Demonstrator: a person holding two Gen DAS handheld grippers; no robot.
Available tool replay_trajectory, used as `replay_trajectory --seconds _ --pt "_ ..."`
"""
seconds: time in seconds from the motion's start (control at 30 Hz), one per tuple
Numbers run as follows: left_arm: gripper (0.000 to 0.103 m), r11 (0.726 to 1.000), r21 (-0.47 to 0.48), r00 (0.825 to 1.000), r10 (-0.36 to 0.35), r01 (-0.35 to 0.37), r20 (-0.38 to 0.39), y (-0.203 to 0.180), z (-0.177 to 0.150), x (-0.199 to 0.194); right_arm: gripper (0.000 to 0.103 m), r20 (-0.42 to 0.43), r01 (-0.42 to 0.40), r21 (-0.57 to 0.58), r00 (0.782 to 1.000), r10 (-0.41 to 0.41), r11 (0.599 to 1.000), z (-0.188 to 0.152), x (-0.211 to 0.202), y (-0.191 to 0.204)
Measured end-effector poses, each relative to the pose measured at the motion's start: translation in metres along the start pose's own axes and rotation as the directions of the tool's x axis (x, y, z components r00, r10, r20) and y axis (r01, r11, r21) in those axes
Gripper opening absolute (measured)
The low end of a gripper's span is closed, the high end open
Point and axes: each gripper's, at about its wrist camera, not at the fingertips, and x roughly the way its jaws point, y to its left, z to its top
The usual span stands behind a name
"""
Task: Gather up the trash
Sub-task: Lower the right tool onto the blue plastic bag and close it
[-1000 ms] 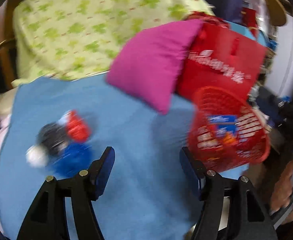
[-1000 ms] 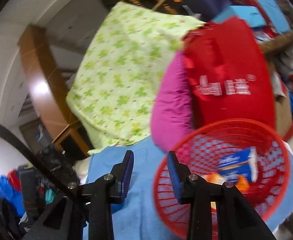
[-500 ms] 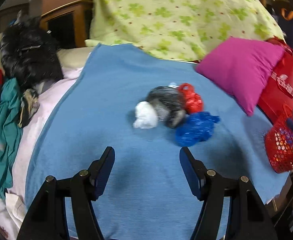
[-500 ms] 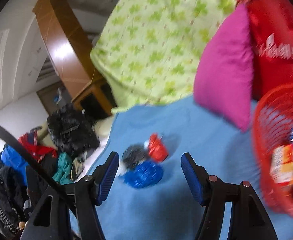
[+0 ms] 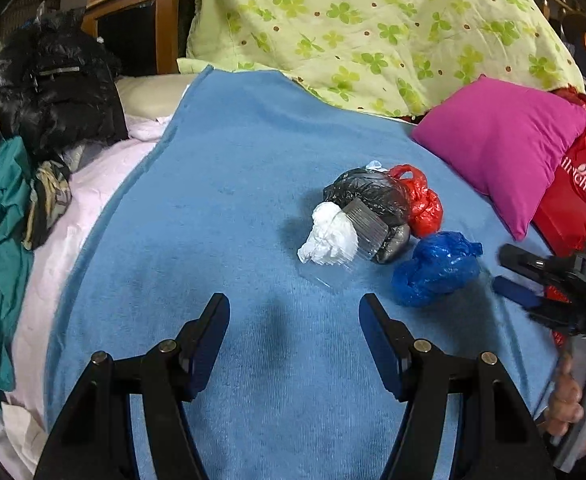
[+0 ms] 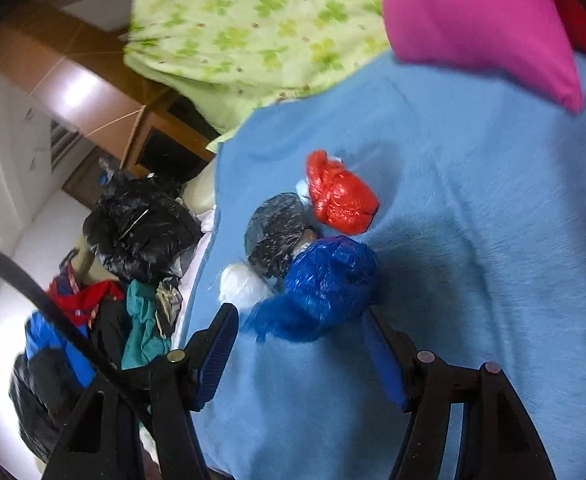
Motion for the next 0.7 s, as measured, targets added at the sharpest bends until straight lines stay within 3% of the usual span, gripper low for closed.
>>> replay_trajectory --seconds 0.23,0.33,0.4,0.7 --pt "0.068 0.999 -0.030 0.999 -0.044 0.044 0.010 0.003 0.026 0.009 0.069 -0.035 0.009 0.133 0.999 -0.004 0.991 0.015 0.044 -0.016" --pt "0.068 0.993 -0.079 0.996 -0.085 0.083 -0.018 0.000 0.038 0.021 0.069 -0.073 0.039 0.115 0.997 -0.030 0.993 0.014 0.059 -0.015" --pt "0.068 0.989 -0.111 0.994 -0.102 0.097 -0.039 -0.004 0.045 0.033 0.063 -0.098 0.054 0.093 0.994 -0.045 0.994 0.011 0.066 -0.016" --pt "0.068 0.962 -0.248 0.977 -0.151 0.110 -0.152 -0.024 0.058 0.090 0.059 -0.032 0.089 0.001 0.996 -0.089 0.996 0.012 0.026 -0.015"
